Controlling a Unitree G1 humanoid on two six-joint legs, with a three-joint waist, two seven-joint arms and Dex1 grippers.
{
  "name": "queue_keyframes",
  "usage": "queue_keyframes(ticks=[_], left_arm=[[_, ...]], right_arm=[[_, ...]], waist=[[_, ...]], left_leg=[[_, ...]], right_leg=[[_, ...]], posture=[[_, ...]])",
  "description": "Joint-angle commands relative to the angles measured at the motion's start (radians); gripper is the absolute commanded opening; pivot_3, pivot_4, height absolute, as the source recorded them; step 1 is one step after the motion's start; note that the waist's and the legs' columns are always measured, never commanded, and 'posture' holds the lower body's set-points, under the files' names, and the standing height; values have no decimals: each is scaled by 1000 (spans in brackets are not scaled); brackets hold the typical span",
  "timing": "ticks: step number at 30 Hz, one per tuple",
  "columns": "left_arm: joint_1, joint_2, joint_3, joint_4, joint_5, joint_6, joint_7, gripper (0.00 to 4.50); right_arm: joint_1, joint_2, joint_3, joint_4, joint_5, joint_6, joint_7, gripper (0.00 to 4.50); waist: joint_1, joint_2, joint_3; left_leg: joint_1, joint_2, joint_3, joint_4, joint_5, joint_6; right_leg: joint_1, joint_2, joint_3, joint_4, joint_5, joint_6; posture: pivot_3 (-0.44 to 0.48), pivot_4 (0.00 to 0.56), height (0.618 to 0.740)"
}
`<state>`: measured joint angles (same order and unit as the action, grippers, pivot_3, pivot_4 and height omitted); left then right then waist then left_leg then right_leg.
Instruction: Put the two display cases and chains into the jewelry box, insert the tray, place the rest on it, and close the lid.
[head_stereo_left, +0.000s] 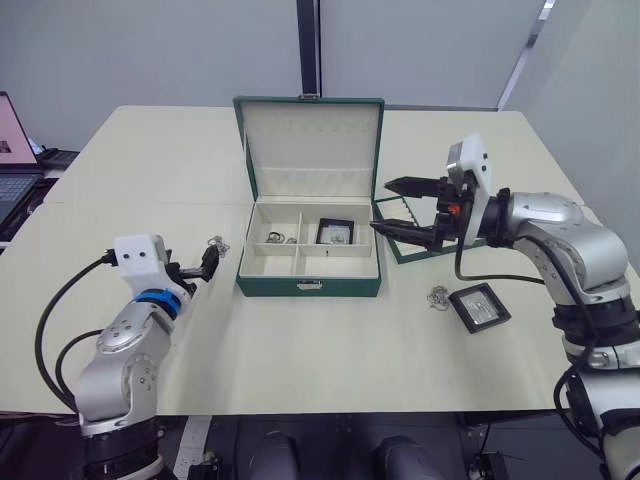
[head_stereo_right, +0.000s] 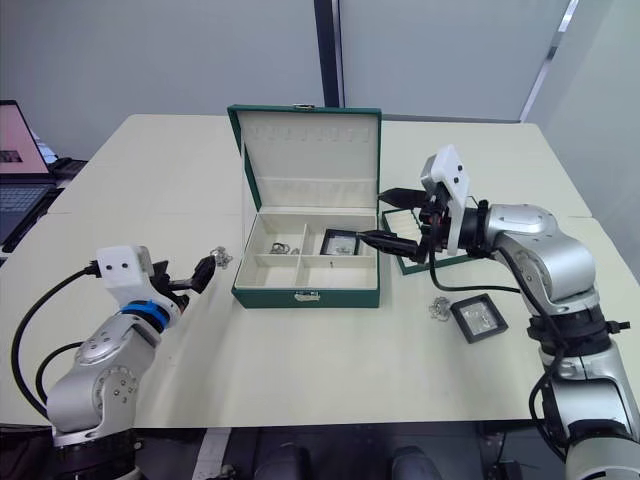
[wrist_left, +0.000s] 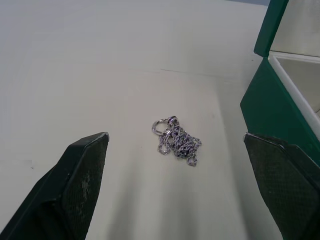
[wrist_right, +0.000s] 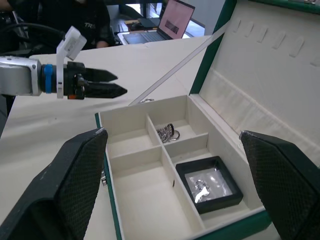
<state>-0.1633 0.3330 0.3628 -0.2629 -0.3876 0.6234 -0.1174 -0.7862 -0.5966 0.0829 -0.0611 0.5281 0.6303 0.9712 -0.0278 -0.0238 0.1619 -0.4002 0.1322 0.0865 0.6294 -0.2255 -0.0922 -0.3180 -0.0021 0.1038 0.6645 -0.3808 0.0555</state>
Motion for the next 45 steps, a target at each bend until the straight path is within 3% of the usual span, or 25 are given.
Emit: queue_keyframes(ticks=[1, 21, 45], left_arm=[[-37, -22, -8, 15, 36, -27, 53, 4478], [-222, -97, -81, 229, 152, -13, 174, 4478], [-269, -62, -76, 361, 154, -12, 137, 4478]], right_arm=[[-44, 14, -7, 15, -13, -28, 16, 4500], [-64, 31, -8, 29, -29, -26, 51, 4500], [-73, 33, -20, 41, -34, -27, 40, 4500]], waist=[[0, 0, 0], [1, 0, 0], [2, 0, 0]], left_leg=[[0, 0, 0, 0, 0, 0], [0, 0, 0, 0, 0, 0], [0, 0, 0, 0, 0, 0]], right_leg=[[0, 0, 0, 0, 0, 0], [0, 0, 0, 0, 0, 0], [0, 0, -1, 0, 0, 0]], posture=[[0, 150, 740], [0, 150, 740], [0, 150, 740]])
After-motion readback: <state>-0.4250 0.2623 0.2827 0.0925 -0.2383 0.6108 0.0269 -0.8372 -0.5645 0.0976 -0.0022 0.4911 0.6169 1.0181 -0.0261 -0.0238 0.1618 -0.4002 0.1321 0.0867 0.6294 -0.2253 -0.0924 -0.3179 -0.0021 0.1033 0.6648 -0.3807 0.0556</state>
